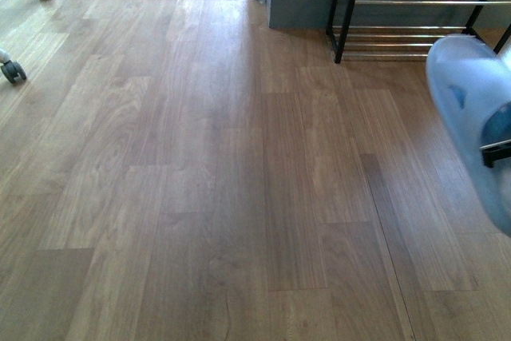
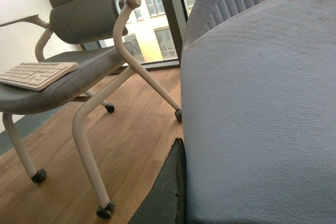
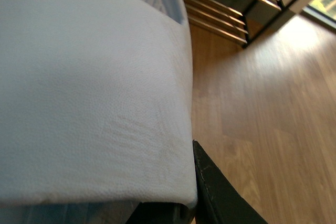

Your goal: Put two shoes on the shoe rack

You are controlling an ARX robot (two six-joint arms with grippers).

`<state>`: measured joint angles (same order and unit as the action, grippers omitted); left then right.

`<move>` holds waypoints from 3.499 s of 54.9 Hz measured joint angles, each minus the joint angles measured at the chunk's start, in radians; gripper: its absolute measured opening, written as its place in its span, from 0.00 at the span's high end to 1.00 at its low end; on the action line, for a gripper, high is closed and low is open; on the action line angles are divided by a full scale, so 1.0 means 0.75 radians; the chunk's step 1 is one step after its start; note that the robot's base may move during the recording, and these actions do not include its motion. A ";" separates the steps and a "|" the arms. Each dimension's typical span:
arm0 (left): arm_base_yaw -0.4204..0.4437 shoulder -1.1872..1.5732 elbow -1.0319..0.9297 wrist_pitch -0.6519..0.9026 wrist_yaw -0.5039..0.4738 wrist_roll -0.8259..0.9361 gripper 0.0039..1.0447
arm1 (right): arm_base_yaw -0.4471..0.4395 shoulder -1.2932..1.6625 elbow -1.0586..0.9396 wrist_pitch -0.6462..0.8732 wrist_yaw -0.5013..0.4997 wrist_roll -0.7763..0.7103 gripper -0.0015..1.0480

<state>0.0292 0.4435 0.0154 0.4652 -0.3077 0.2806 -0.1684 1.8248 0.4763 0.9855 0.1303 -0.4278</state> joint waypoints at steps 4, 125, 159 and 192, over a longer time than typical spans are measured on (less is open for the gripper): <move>0.000 0.000 0.000 0.000 0.001 0.000 0.98 | 0.033 -0.293 -0.147 -0.127 -0.022 -0.019 0.98; 0.002 -0.001 0.001 0.000 0.001 0.004 0.98 | 0.237 -2.019 -0.478 -1.141 0.131 0.157 0.98; 0.001 -0.001 0.001 0.000 0.001 0.004 0.98 | 0.238 -2.019 -0.478 -1.141 0.129 0.157 0.98; 0.002 -0.001 0.001 0.000 0.001 0.004 0.98 | 0.238 -2.019 -0.480 -1.141 0.128 0.157 0.98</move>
<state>0.0303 0.4431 0.0158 0.4652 -0.3069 0.2836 0.0097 0.3107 0.1162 0.1295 0.2260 -0.3099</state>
